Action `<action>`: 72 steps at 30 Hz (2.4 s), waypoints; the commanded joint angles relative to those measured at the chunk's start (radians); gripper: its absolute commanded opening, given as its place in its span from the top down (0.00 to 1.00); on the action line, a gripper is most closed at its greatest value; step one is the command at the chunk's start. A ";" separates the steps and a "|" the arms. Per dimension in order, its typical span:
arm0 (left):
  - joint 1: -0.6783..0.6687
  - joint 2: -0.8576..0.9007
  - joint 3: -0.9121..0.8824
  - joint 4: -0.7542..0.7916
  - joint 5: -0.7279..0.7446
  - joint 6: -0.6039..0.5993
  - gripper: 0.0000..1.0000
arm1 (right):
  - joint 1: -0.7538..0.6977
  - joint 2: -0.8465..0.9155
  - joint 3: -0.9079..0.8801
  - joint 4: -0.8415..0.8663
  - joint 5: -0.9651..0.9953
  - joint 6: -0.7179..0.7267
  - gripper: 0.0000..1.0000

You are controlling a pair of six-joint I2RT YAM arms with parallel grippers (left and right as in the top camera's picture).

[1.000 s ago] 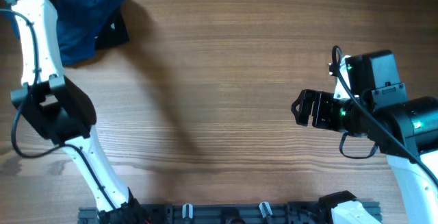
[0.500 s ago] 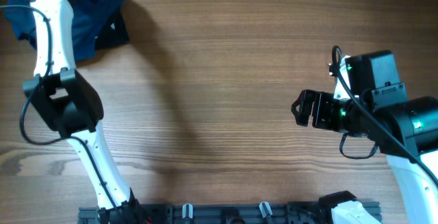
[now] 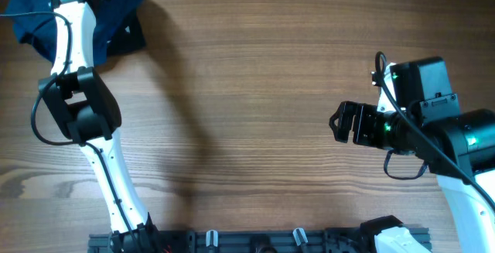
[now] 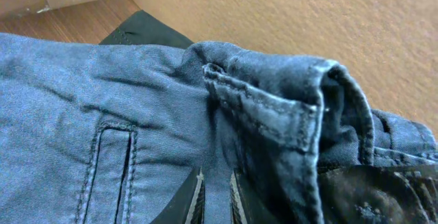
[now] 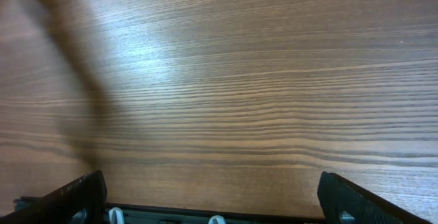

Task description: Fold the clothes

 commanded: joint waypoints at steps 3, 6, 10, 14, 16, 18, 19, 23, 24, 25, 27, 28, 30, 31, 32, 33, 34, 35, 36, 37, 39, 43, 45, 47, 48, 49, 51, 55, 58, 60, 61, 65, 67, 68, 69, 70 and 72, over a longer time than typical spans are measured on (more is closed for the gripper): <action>-0.045 -0.165 -0.007 0.006 0.010 -0.009 0.89 | 0.000 0.000 0.011 -0.002 -0.018 0.005 0.00; -0.075 -0.226 -0.007 -0.036 0.019 -0.009 0.91 | 0.000 0.000 0.011 -0.004 -0.027 0.004 0.00; -0.116 -0.246 -0.007 -0.113 0.028 -0.009 0.92 | 0.000 0.000 0.011 -0.005 -0.027 0.004 0.00; -0.135 -0.222 -0.007 -0.236 0.028 -0.024 0.96 | 0.000 0.000 0.011 -0.021 -0.034 0.004 0.00; -0.139 -0.194 -0.008 -0.301 0.028 -0.061 0.96 | 0.000 0.000 0.011 -0.024 -0.034 0.003 0.00; -0.139 -0.160 -0.008 -0.345 0.028 -0.073 0.96 | 0.000 0.000 0.011 -0.025 -0.034 0.003 0.00; -0.138 -0.146 -0.009 -0.354 0.027 -0.073 0.96 | 0.000 0.000 0.011 -0.026 -0.034 0.003 0.00; -0.131 -0.065 -0.009 -0.369 0.024 -0.073 0.94 | 0.000 0.000 0.011 -0.048 -0.034 0.004 0.01; -0.129 -0.044 -0.009 -0.367 0.024 -0.073 0.93 | 0.000 0.000 0.011 -0.053 -0.034 0.004 0.00; -0.127 -0.026 -0.009 -0.365 0.023 -0.072 0.92 | 0.000 0.000 0.011 -0.059 -0.034 0.005 0.00; -0.122 0.006 -0.009 -0.352 0.019 -0.068 0.92 | 0.000 0.000 0.011 -0.066 -0.034 0.004 0.01; -0.121 0.011 -0.009 -0.344 0.020 -0.063 0.91 | 0.000 0.000 0.011 -0.071 -0.034 0.005 0.00; -0.117 0.008 -0.009 -0.321 0.020 -0.061 0.91 | 0.000 -0.001 0.011 -0.081 -0.034 0.004 0.01; -0.116 -0.003 -0.009 -0.311 0.020 -0.054 0.90 | 0.000 -0.001 0.011 -0.084 -0.034 0.004 0.00; -0.116 -0.019 -0.009 -0.290 0.019 -0.018 0.91 | 0.000 -0.001 0.011 -0.085 -0.034 0.004 0.00; -0.116 -0.036 -0.009 -0.270 0.019 0.022 0.91 | 0.000 -0.001 0.011 -0.082 -0.034 0.004 0.01; -0.116 -0.057 -0.009 -0.255 0.012 0.050 0.91 | 0.000 -0.001 0.011 -0.079 -0.034 0.004 0.00; -0.116 -0.078 -0.009 -0.243 -0.001 0.062 0.91 | 0.000 -0.001 0.011 -0.075 -0.034 0.004 0.00; -0.116 -0.100 -0.009 -0.233 -0.013 0.064 0.90 | 0.000 -0.001 0.011 -0.071 -0.034 0.005 0.00; -0.116 -0.127 -0.009 -0.218 -0.027 0.064 0.90 | 0.000 -0.001 0.011 -0.066 -0.034 0.004 0.00; -0.113 -0.171 -0.009 -0.183 -0.034 0.064 0.88 | 0.000 -0.001 0.011 -0.066 -0.034 0.004 0.00; -0.089 -0.246 -0.009 -0.086 -0.033 0.071 0.84 | 0.000 -0.001 0.011 -0.071 -0.034 0.004 0.00; -0.076 -0.248 -0.009 -0.065 -0.033 0.071 0.83 | 0.000 -0.001 0.011 -0.071 -0.034 0.005 0.00; -0.058 -0.244 -0.009 -0.051 -0.032 0.071 0.81 | 0.000 -0.001 0.011 -0.071 -0.034 0.005 0.00; -0.049 -0.236 -0.009 -0.040 -0.029 0.071 0.81 | 0.000 -0.001 0.011 -0.071 -0.034 0.005 0.00; -0.039 -0.229 -0.009 -0.029 -0.019 0.071 0.81 | 0.000 -0.001 0.011 -0.070 -0.034 0.006 0.00; -0.021 -0.208 -0.009 -0.003 0.015 0.071 0.80 | 0.000 -0.001 0.011 -0.068 -0.034 0.009 0.00; 0.011 -0.146 -0.009 0.045 0.066 0.071 0.78 | 0.000 -0.001 0.011 -0.068 -0.034 0.035 0.00; 0.031 -0.080 -0.009 0.055 0.066 0.071 0.77 | 0.000 -0.001 0.011 -0.067 -0.034 0.042 0.01; 0.044 -0.036 -0.009 0.050 0.066 0.071 0.76 | 0.000 -0.001 0.011 -0.066 -0.034 0.042 0.00; 0.049 -0.015 -0.009 0.041 0.066 0.072 0.76 | 0.000 -0.001 0.011 -0.064 -0.034 0.043 0.00; 0.078 0.059 -0.009 -0.015 0.058 0.105 0.75 | 0.000 -0.001 0.011 -0.061 -0.035 0.060 0.00; 0.090 0.061 -0.009 -0.036 0.058 0.105 0.76 | 0.000 -0.001 0.011 -0.061 -0.034 0.060 0.00; 0.094 0.060 -0.009 -0.038 0.058 0.105 0.76 | 0.000 -0.001 0.011 -0.061 -0.034 0.060 0.00; 0.098 0.050 -0.009 -0.041 0.058 0.105 0.76 | 0.000 -0.001 0.011 -0.061 -0.034 0.060 0.00; 0.099 0.038 -0.009 -0.041 0.058 0.105 0.76 | 0.000 -0.001 0.011 -0.061 -0.034 0.060 0.00; 0.099 0.004 -0.009 -0.039 0.059 0.103 0.76 | 0.000 -0.001 0.011 -0.061 -0.034 0.057 0.00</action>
